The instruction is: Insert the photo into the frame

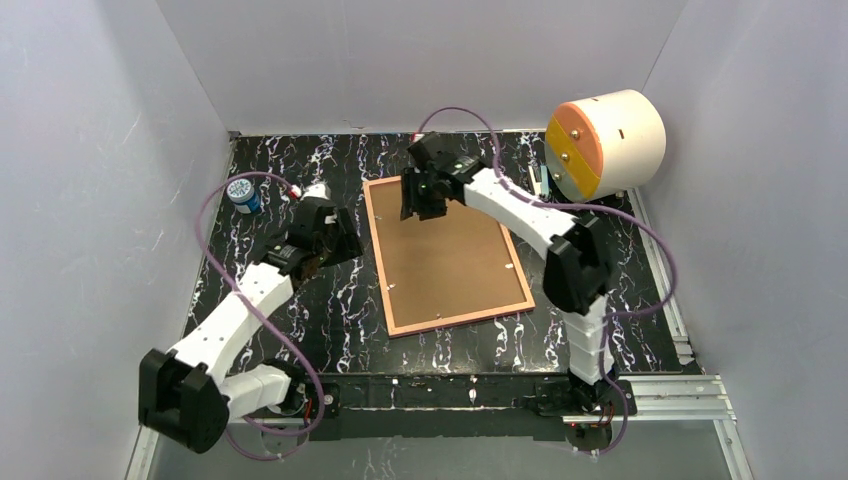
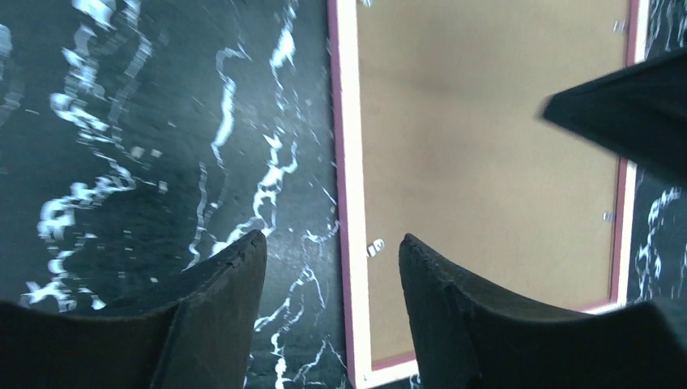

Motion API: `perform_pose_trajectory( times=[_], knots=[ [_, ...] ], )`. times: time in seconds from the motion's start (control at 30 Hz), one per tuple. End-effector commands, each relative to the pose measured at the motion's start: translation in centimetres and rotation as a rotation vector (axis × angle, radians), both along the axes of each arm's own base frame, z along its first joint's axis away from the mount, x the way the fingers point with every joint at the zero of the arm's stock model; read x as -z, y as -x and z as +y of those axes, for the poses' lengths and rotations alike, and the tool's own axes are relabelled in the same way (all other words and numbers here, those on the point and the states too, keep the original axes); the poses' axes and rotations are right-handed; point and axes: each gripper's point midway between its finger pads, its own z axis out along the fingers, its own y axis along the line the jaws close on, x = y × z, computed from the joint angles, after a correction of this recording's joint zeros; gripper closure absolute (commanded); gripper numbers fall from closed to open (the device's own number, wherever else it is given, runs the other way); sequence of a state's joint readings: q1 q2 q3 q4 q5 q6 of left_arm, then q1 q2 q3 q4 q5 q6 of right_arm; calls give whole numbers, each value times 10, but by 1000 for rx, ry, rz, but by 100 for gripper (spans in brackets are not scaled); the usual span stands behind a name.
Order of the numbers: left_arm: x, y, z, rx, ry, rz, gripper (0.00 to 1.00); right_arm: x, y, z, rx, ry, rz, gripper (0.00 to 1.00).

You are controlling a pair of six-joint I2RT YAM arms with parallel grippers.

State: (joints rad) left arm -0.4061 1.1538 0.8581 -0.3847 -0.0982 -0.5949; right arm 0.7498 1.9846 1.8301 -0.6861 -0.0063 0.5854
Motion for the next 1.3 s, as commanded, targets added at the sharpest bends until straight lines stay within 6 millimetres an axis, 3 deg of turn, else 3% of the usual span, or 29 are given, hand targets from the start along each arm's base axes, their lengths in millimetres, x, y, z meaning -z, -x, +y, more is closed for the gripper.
perform_pose_trajectory(
  times=[0.0, 0.13, 0.27, 0.4, 0.67, 0.83, 1.17, 1.27],
  knots=[
    [-48, -3, 45, -167, -123, -154, 38, 14, 7, 28, -32, 123, -13, 41],
    [-78, 2, 56, -210, -112, -242, 30, 38, 8, 57, -66, 168, 7, 36],
    [-82, 12, 59, -227, -81, -260, 28, 61, 26, 89, -125, 88, 131, 39],
    [-71, 20, 59, -219, -71, -226, 27, 89, 23, 83, -100, 163, 93, 39],
    [-58, 34, 64, -230, -80, -179, 26, 116, 31, 87, -129, 268, 41, 46],
    [-57, 39, 71, -257, -94, -177, 26, 121, 44, 91, -148, 339, -4, 49],
    [-52, 53, 72, -259, -63, -170, 24, 130, 53, 73, -123, 538, -122, 59],
    [-52, 55, 70, -250, -51, -170, 23, 128, 55, 74, -115, 541, -129, 69]
  ],
)
